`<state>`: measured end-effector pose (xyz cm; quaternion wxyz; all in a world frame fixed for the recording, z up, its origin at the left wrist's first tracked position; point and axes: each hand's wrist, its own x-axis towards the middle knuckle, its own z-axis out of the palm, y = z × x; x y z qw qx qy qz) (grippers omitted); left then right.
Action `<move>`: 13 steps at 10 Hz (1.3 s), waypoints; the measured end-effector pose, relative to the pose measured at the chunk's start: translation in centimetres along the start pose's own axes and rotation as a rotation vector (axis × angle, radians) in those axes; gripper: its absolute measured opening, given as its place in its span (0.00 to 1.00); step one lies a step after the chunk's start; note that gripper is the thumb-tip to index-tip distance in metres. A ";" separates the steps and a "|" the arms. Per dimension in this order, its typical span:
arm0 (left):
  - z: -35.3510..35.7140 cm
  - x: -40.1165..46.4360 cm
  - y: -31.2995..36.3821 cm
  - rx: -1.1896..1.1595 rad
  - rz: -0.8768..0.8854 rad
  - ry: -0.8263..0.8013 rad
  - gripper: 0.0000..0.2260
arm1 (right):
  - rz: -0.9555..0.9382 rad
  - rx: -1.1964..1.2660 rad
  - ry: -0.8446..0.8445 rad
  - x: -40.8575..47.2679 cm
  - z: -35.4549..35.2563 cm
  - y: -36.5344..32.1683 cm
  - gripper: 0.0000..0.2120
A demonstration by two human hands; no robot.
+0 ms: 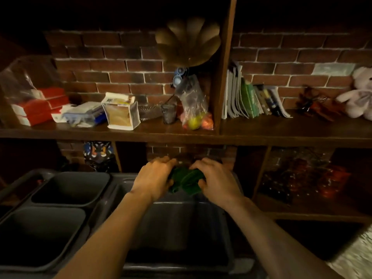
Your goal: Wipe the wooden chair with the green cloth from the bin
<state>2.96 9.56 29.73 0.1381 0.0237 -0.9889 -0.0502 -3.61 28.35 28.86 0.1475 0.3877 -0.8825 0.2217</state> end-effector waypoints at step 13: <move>29.6 -2.8 -13.5 -0.192 -0.100 -0.730 0.25 | 0.363 0.097 -0.863 -2.2 28.5 7.3 0.28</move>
